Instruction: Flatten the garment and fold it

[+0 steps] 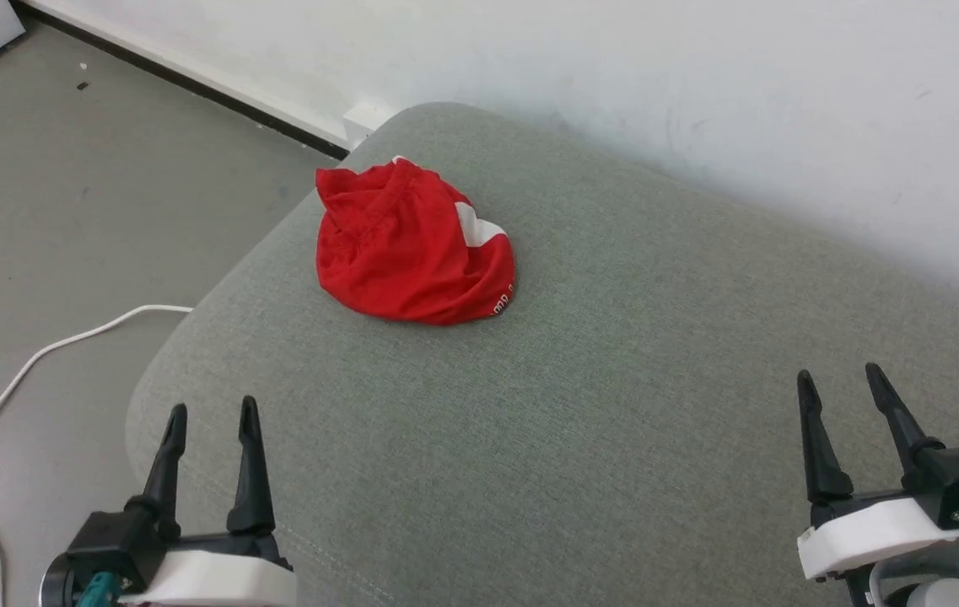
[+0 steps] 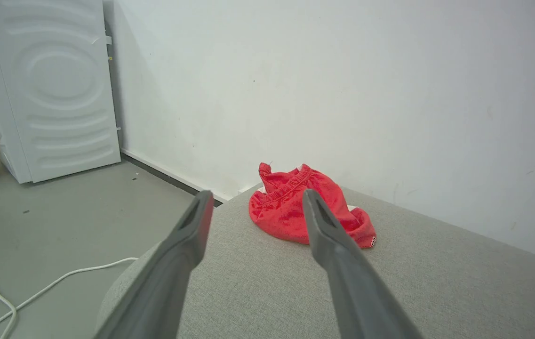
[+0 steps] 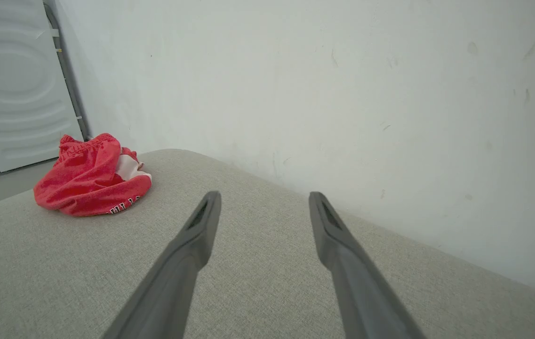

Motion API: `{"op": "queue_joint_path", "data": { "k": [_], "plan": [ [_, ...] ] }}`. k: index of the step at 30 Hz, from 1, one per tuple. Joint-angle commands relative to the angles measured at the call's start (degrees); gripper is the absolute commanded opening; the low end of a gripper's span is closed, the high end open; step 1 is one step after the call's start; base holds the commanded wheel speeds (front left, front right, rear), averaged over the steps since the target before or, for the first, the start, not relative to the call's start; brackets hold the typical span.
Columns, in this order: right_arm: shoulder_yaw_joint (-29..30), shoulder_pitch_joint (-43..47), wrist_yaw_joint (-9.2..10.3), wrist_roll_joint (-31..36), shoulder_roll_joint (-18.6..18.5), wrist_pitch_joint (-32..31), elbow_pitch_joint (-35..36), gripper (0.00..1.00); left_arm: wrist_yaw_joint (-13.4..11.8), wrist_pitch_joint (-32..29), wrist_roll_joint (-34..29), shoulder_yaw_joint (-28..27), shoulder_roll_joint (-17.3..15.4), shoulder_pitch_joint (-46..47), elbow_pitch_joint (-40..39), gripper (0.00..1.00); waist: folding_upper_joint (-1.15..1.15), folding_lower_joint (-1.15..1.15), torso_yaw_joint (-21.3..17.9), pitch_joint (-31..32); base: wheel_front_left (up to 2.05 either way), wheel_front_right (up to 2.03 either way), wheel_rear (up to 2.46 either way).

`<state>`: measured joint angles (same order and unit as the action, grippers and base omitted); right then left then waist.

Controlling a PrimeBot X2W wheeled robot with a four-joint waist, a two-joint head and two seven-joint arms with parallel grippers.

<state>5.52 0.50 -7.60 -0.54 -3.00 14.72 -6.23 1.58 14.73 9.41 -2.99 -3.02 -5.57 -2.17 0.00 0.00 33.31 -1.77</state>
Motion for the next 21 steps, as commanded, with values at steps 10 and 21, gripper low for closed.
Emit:
{"op": "queue_joint_path", "data": {
  "k": [10, 21],
  "plan": [
    [1.58, -1.56, 0.11, 2.57, 0.13, -3.19, 7.46, 1.00, 2.02, -12.67, 1.48, 1.14, -6.58, 22.54, -6.30, 1.00, 0.00, 0.00, 0.12, -6.24, 0.00, 0.00, 0.00],
    [-0.89, -4.68, 0.11, 7.54, 0.13, -10.39, 20.53, 1.00, 4.89, -28.39, 5.99, 2.02, -15.27, 47.22, 12.33, 1.00, 0.00, 0.00, -4.64, -17.50, 0.00, 0.00, 0.00]
  ]
}}
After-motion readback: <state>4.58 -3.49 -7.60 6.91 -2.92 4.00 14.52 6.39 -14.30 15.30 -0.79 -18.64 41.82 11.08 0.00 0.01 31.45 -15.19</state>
